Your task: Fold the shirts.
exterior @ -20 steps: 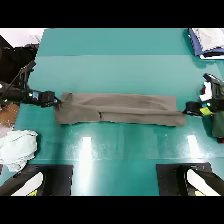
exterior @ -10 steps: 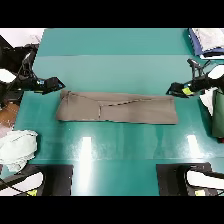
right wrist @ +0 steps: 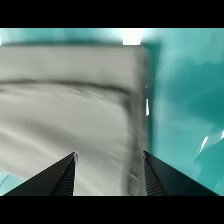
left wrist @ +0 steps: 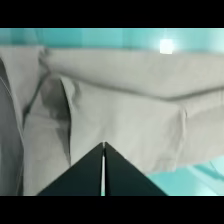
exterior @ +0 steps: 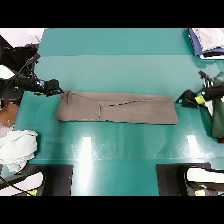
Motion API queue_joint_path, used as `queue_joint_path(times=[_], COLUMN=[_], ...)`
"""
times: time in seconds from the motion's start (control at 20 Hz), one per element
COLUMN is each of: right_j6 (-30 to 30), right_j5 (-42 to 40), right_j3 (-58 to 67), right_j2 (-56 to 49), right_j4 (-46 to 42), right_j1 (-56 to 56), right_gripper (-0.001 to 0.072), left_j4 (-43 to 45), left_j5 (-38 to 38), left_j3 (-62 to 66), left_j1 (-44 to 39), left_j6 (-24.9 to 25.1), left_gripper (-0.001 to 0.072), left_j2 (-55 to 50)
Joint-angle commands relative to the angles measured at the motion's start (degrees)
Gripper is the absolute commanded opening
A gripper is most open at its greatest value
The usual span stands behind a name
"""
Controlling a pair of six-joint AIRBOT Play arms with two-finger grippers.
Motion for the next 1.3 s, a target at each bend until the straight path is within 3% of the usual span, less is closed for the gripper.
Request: queue_joint_path(times=[0.0,0.1,0.35,0.45,0.55,0.6,0.75,0.85,1.25], right_j6=[-6.4,-10.5,-14.0,-15.7,-18.3,-19.2,-18.7,-14.6,-1.7], right_j5=[-0.8,-0.7,0.0,-0.1,-0.1,-0.1,0.3,2.1,8.8], right_j3=[-7.0,-9.0,-9.0,-9.0,-8.9,-8.9,-8.3,-5.0,19.0], right_j2=[-1.0,-3.6,-9.6,-10.1,-9.6,-8.8,-3.9,-0.7,4.0], right_j4=[5.5,12.5,21.4,22.3,22.9,22.9,22.8,22.7,22.8], right_j1=[-6.0,-7.2,-3.4,-0.9,0.6,0.9,0.9,1.5,15.4], right_gripper=[0.0492,0.0493,0.0473,0.0323,0.0048,0.0014,0.0012,0.0011,0.0011], left_j4=[-0.9,-1.3,-1.4,-1.5,-1.5,-1.5,-1.6,-1.6,-1.6], left_j5=[-2.2,-1.8,0.9,1.8,3.3,4.7,6.8,7.1,7.7], left_j3=[-1.0,-2.3,-5.4,-5.5,-5.4,-5.4,-3.4,1.0,26.5], left_j1=[-0.1,-0.9,-5.0,-7.5,-10.6,-12.4,-19.1,-23.8,-37.4], left_j6=[0.8,0.8,0.7,0.7,-0.1,-1.8,-2.7,-3.0,-6.0], left_gripper=[0.0034,0.0026,0.0026,0.0026,0.0025,0.0025,0.0025,0.0025,0.0024], left_j2=[0.0,0.0,0.0,0.0,0.0,0.0,-1.6,-5.2,-30.4])
